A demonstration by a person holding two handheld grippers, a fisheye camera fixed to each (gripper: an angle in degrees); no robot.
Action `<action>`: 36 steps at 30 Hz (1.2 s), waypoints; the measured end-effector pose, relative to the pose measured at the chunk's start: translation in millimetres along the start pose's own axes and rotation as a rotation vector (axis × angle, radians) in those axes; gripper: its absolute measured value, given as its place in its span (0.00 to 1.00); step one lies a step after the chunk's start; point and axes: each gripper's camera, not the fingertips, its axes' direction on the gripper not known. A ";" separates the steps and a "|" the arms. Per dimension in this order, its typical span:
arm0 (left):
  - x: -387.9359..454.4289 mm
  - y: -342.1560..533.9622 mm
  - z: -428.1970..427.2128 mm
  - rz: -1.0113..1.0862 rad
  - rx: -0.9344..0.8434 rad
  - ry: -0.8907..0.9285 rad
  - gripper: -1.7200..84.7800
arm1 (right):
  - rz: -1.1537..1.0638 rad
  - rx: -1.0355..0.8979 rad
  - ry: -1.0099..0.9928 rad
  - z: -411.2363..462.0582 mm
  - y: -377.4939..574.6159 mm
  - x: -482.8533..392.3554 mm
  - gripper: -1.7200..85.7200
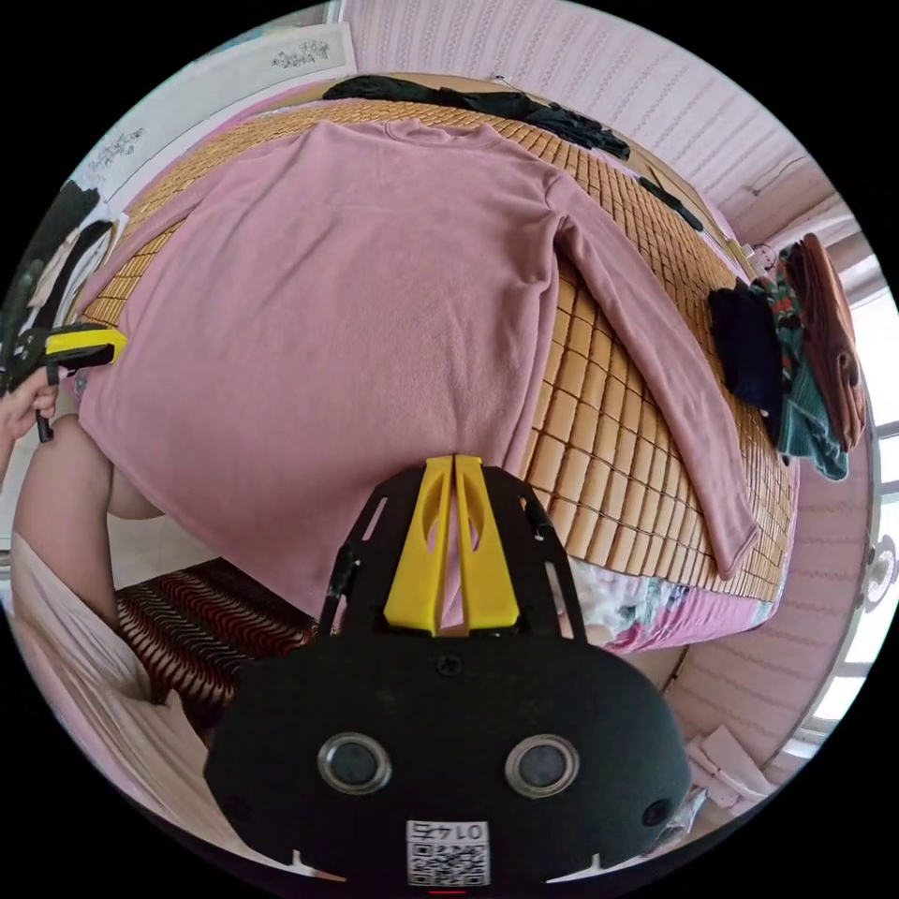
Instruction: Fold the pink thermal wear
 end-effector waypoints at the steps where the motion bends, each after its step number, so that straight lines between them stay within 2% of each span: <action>1: 5.1 6.1 4.0 0.013 0.026 -0.009 0.01 | 0.017 0.047 -0.005 0.1 14.9 4.2 0.02; 4: 27.4 25.0 13.0 0.052 0.110 -0.090 0.01 | 0.088 0.175 -0.023 -1.0 54.3 15.6 0.02; 6: 47.0 36.8 12.3 0.107 0.140 -0.164 0.01 | 0.119 0.187 -0.021 -6.2 72.4 23.6 0.02; 10: 94.7 74.6 -35.3 0.142 0.326 -0.144 0.01 | 0.343 0.377 0.126 -38.4 134.0 66.6 0.03; 12: 118.7 81.1 -47.7 0.175 0.354 -0.175 0.01 | 0.417 0.418 0.189 -41.5 159.0 97.8 0.07; 14: 147.8 85.4 -60.3 0.274 0.437 -0.173 0.01 | 0.641 0.459 0.269 -40.2 192.5 155.5 0.15; 17: 193.9 70.8 -72.1 0.375 0.510 -0.144 0.03 | 0.886 0.461 0.169 -28.9 221.2 234.3 0.21; 20: 236.6 34.4 -64.0 0.471 0.553 -0.067 0.10 | 1.046 0.442 0.071 -10.6 244.2 293.2 0.23; 23: 285.5 -19.8 -45.2 0.556 0.535 0.098 0.12 | 1.036 0.461 0.080 1.4 267.0 312.2 0.23; 29: 405.5 -135.2 27.1 0.764 0.459 0.049 0.13 | 1.067 0.642 0.117 7.6 302.3 354.6 0.20; 36: 520.0 -251.0 109.8 0.786 0.366 0.139 0.14 | 1.162 0.614 0.018 33.3 340.4 408.6 0.21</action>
